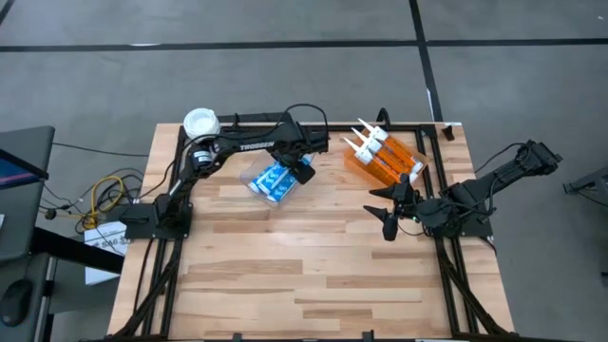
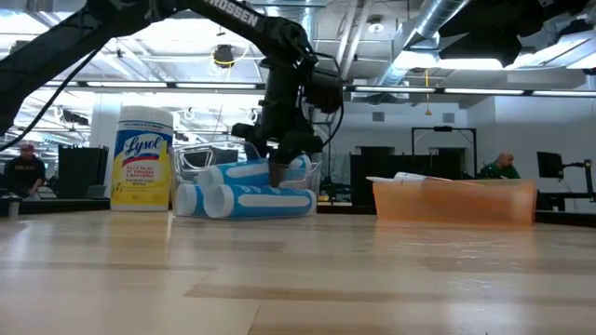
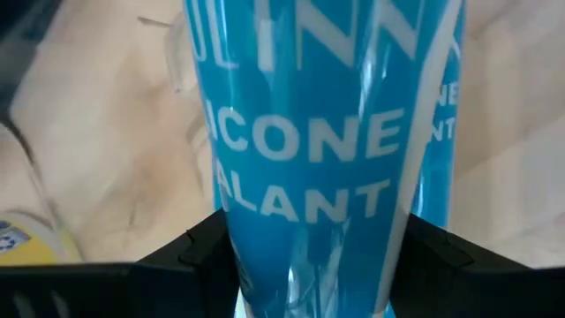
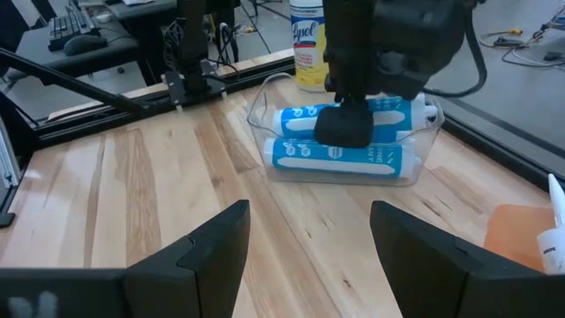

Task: Pick & place silicon tubes, Sealant and Lysol wipes
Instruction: Put the blue sealant into the transparent bin, then return to home position

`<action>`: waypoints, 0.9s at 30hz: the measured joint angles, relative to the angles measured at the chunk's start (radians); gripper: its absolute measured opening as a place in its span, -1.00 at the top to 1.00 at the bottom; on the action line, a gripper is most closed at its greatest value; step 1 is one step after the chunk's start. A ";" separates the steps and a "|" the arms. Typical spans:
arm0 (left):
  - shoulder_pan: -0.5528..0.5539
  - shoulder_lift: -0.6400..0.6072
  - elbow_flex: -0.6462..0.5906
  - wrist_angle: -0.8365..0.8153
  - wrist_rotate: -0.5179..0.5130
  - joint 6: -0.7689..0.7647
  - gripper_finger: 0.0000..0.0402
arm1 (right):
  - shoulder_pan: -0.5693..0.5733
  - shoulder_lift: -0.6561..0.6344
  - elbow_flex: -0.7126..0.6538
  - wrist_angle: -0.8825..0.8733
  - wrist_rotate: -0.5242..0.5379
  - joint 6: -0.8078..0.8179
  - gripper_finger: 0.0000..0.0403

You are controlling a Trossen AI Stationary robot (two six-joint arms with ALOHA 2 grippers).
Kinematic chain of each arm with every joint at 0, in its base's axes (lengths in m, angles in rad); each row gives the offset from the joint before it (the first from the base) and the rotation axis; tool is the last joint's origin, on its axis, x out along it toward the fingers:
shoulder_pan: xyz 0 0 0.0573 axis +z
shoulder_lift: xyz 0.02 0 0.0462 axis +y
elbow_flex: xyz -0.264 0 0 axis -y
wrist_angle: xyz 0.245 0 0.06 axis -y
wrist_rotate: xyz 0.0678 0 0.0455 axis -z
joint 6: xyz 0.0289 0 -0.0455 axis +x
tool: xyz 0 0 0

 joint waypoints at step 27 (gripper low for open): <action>-0.100 -0.304 -0.007 -0.082 -0.185 -0.085 -0.32 | 0.000 -0.008 0.000 0.022 -0.007 -0.015 -0.13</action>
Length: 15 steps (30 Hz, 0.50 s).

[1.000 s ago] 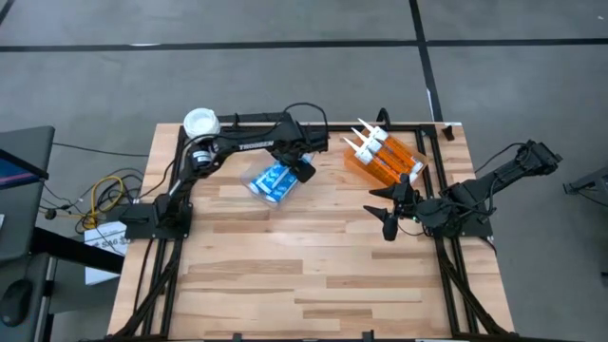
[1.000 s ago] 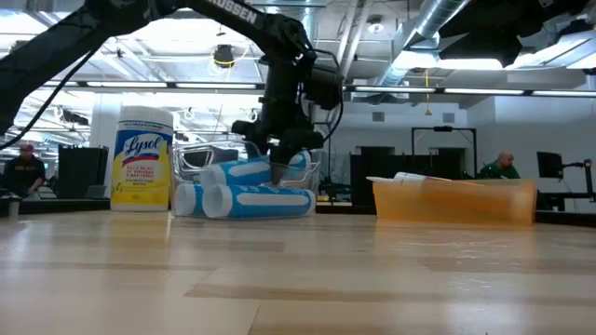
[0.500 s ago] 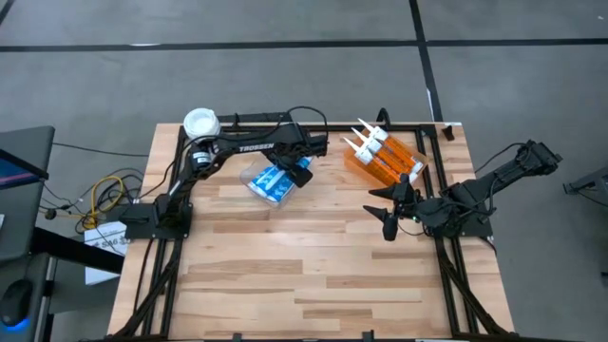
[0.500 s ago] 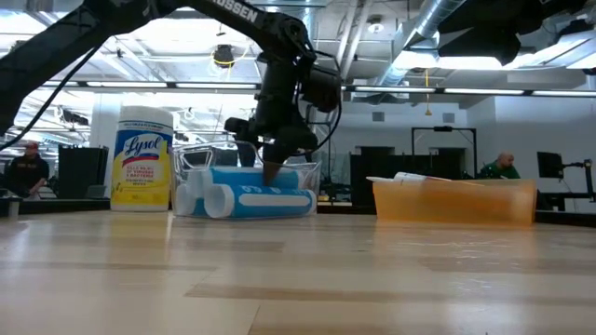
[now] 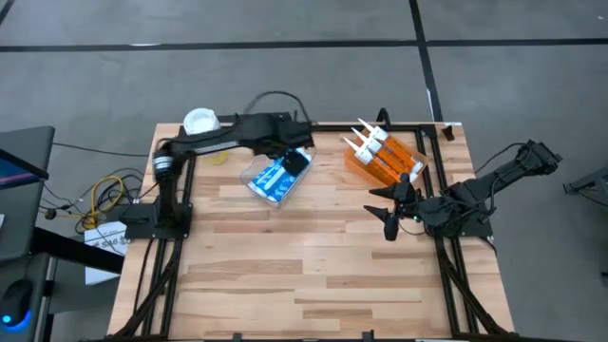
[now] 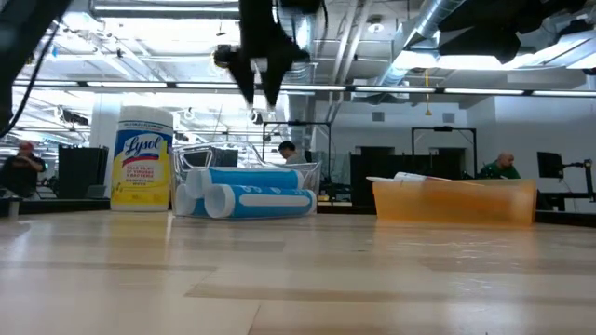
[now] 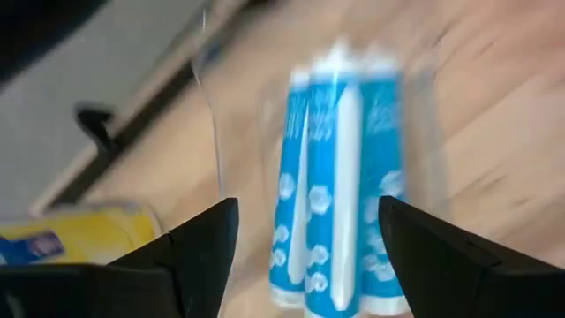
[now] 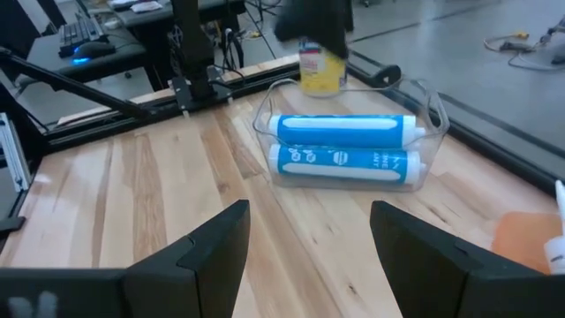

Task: Pick & place silicon tubes, Sealant and Lysol wipes
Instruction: Return to home position

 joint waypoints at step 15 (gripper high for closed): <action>-0.106 -0.624 -0.369 0.297 -0.070 0.044 -0.32 | 0.001 -0.239 0.000 -0.115 -0.003 -0.006 -0.13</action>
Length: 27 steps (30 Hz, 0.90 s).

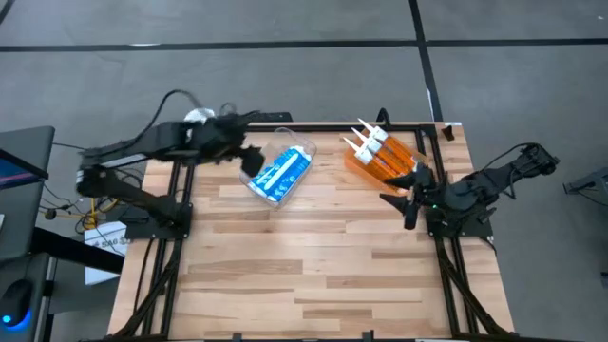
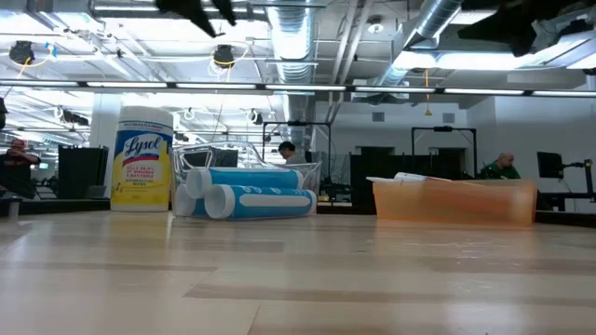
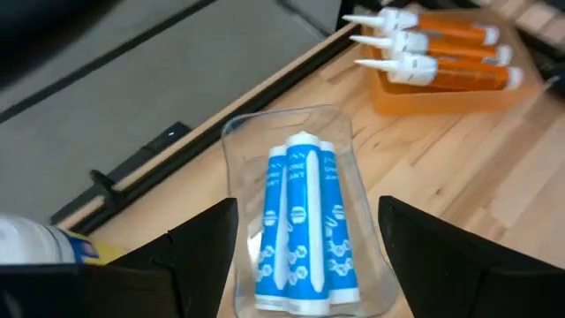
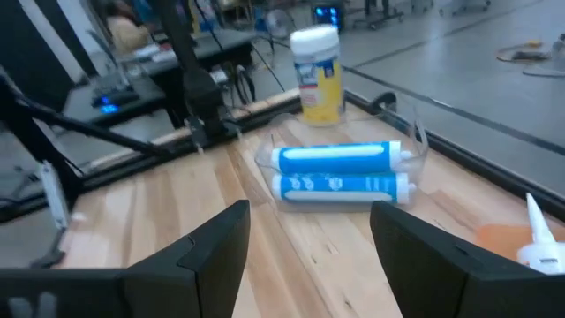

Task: Pick & place silicon tubes, Sealant and Lysol wipes
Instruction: Return to home position

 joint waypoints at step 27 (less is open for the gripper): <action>-0.121 -0.816 -1.023 0.711 0.018 -0.009 -0.33 | 0.001 -0.246 0.000 -0.062 -0.259 -0.121 -0.13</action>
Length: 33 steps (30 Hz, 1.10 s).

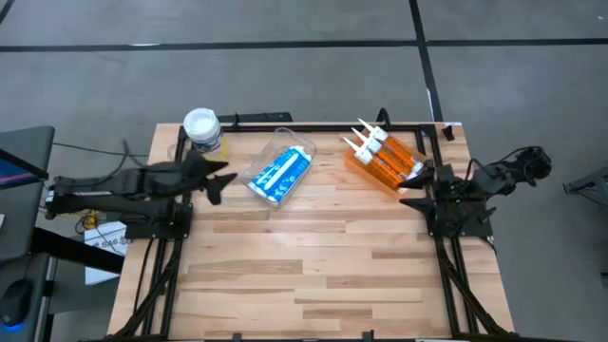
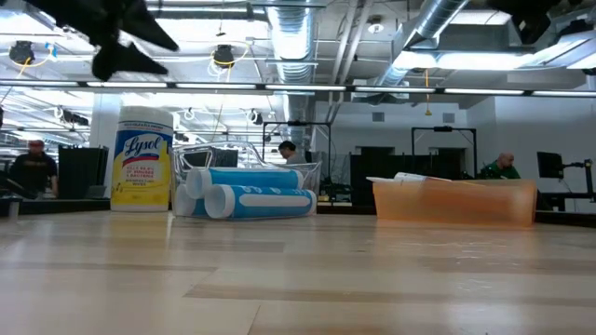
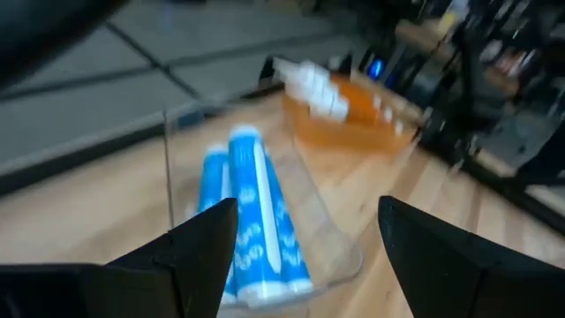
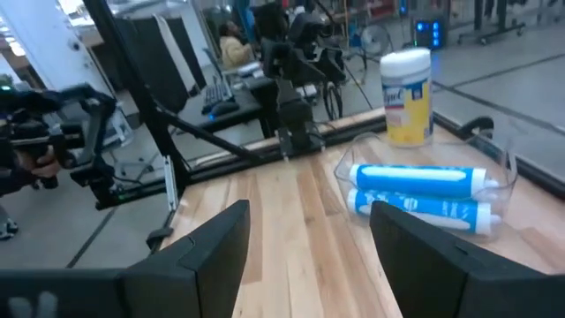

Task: Pick & place silicon tubes, Sealant and Lysol wipes
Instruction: Return to home position

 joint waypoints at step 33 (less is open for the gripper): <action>-0.002 -0.329 -0.355 0.178 0.007 -0.023 -0.33 | -0.001 -0.094 -0.158 0.128 -0.187 -0.099 -0.13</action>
